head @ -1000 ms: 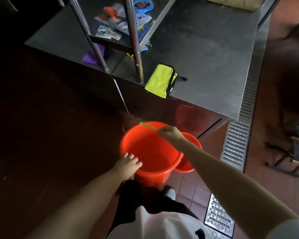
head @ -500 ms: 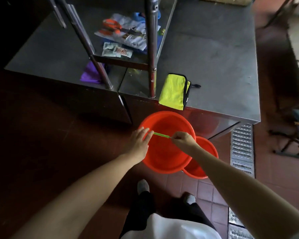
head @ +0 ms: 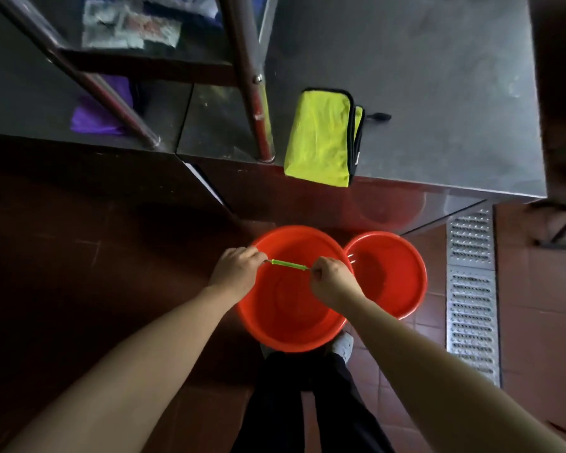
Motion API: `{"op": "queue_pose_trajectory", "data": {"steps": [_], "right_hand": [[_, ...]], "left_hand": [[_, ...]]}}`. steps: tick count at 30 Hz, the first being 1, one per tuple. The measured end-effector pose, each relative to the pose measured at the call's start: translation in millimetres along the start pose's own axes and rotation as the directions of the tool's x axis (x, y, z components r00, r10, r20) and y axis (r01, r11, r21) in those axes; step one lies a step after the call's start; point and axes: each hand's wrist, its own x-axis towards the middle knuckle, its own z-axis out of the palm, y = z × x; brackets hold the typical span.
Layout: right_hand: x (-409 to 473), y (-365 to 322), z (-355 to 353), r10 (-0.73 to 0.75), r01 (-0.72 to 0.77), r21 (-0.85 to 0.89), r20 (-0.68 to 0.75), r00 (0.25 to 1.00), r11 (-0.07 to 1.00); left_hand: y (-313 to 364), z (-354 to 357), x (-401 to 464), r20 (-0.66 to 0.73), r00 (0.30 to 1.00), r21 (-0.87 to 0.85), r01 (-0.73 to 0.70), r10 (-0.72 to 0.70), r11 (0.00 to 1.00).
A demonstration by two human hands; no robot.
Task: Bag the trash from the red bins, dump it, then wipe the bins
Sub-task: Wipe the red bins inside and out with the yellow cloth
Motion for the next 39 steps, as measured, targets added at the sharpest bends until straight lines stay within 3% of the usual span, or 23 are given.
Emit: {"op": "queue_pose_trajectory", "data": {"steps": [10,19,26,32,39], "right_hand": [[56,80,81,0.016,-0.016,-0.001,0.072,0.997,1.000],[134,123,111,-0.019,0.021,-0.022,0.074,0.997,1.000],[164,148,124,-0.020,0.021,-0.011,0.014,1.000,1.000],[168,157,127,-0.013,0.013,0.001,-0.072,0.997,1.000],[151,149,134,0.031,-0.034,-0.064,-0.053,0.998,0.997]], "left_hand": [[-23,114,15,0.148,0.988,-0.096,0.063,-0.048,0.993],[-48,180,62,0.125,0.990,-0.133,0.081,-0.065,0.988],[-54,205,86,0.175,0.984,-0.121,0.065,-0.044,0.990],[-51,210,97,0.133,0.991,-0.114,0.045,-0.029,0.993],[-48,202,84,0.115,0.993,-0.084,0.028,-0.019,0.996]]}}
